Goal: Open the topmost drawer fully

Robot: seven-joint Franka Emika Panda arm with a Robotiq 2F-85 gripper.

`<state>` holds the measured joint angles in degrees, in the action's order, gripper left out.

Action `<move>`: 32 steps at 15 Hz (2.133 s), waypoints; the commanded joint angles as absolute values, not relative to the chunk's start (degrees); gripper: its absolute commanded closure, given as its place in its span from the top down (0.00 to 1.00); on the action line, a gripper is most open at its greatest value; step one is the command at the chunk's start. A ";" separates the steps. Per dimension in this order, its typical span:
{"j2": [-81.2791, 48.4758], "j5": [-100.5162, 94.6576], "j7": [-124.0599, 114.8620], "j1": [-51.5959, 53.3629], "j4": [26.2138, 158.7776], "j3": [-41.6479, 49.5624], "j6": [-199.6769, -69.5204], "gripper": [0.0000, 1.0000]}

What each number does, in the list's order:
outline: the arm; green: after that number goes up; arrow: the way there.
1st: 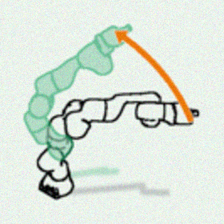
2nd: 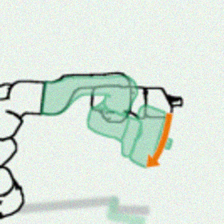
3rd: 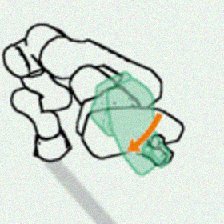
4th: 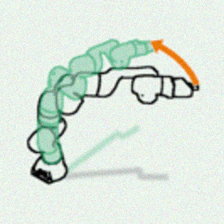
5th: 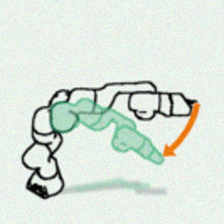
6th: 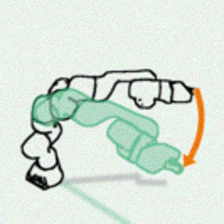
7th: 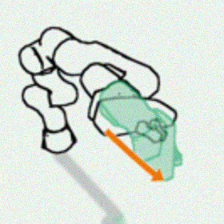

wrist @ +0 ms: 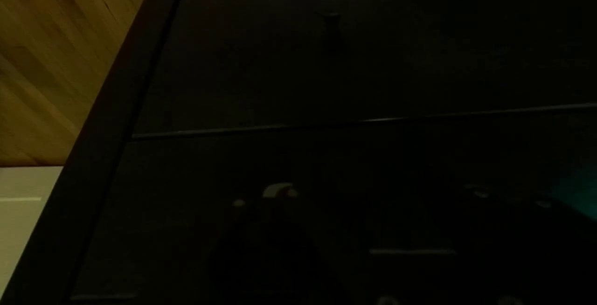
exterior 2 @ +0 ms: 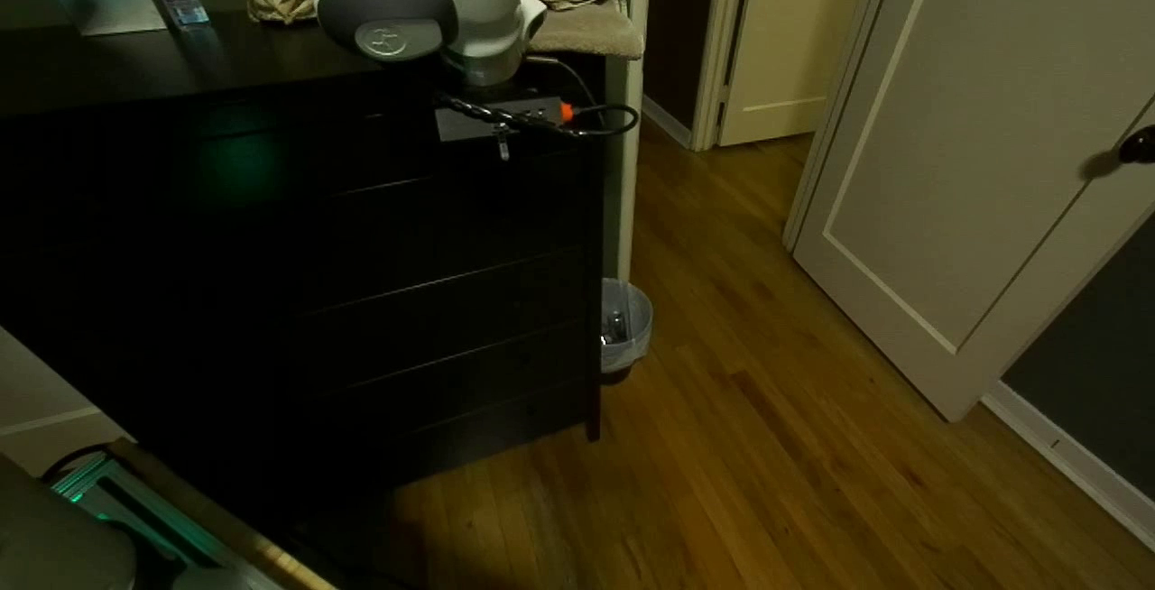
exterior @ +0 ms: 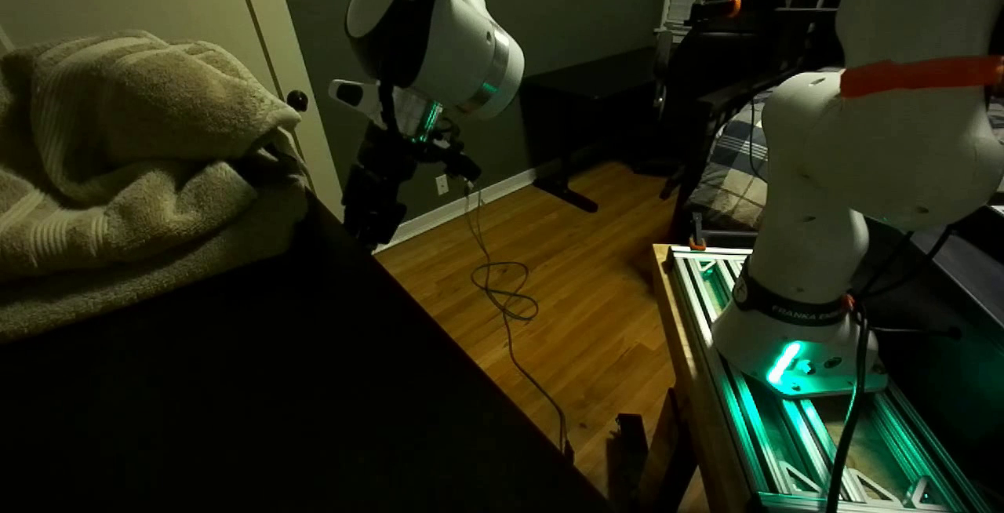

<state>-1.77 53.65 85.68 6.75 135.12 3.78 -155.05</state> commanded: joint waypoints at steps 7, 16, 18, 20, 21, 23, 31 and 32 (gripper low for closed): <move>-6.81 68.68 102.66 6.20 130.72 3.42 -155.87 0.47; -8.14 69.41 107.19 6.39 130.87 3.32 -155.26 0.05; -7.43 69.43 107.37 6.41 130.97 3.23 -155.32 0.00; -7.11 68.95 107.06 6.52 131.03 3.22 -155.35 0.00; -6.86 67.84 106.27 6.68 131.29 3.34 -155.58 0.01; -6.21 65.95 104.88 6.79 131.76 3.57 -155.48 0.01; -2.83 60.47 102.47 7.16 132.10 3.39 -155.29 0.60; -2.09 59.98 102.10 7.09 131.94 3.35 -154.94 0.69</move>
<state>-5.85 62.25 104.18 6.75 130.91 3.23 -155.05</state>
